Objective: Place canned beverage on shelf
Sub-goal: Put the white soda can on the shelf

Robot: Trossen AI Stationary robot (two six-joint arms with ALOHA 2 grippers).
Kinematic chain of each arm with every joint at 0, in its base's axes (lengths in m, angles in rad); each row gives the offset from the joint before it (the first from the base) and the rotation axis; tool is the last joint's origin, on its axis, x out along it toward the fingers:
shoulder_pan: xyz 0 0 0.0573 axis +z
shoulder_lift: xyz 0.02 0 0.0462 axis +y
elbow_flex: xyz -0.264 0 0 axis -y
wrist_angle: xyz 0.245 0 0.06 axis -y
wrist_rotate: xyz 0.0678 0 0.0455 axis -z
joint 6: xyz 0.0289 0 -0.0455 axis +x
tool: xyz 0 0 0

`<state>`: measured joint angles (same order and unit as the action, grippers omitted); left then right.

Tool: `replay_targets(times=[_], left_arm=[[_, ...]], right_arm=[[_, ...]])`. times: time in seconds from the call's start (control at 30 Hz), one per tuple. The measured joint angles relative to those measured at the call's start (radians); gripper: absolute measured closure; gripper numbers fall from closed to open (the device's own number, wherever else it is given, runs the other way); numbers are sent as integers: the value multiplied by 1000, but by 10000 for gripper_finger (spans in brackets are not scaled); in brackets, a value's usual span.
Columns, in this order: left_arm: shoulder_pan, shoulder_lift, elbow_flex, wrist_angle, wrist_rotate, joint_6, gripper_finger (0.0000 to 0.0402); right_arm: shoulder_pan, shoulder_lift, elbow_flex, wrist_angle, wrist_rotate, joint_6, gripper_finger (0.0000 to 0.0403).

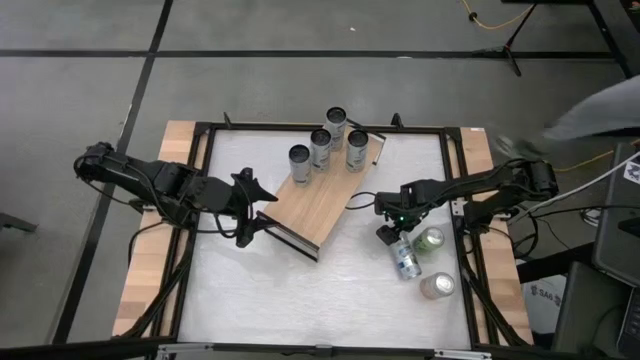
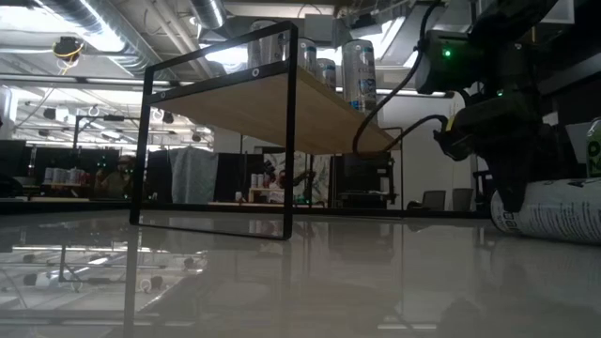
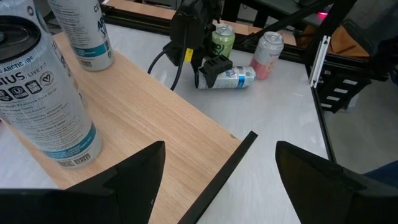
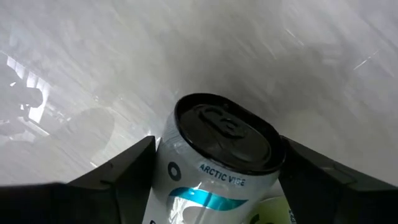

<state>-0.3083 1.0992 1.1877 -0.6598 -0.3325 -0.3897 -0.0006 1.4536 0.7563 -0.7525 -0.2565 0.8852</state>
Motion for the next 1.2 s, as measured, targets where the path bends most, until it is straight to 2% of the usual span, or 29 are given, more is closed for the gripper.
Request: replay_targets(times=[0.33, 0.57, 1.07, 1.2], left_arm=[[0, 0, 0, 0, 0, 0, 102], [0, 0, 0, 0, 0, 0, 102], [0, 0, 0, 0, 0, 0, 102], [0, 0, 0, 0, -6, 0, 102]], right_arm=[[1, -3, 0, 82, 7, -34, 129], [1, -32, -1, 77, 1, -55, 130], [0, -217, -1, 42, 4, -54, 131], [0, -268, -1, 52, 54, -53, 132]])
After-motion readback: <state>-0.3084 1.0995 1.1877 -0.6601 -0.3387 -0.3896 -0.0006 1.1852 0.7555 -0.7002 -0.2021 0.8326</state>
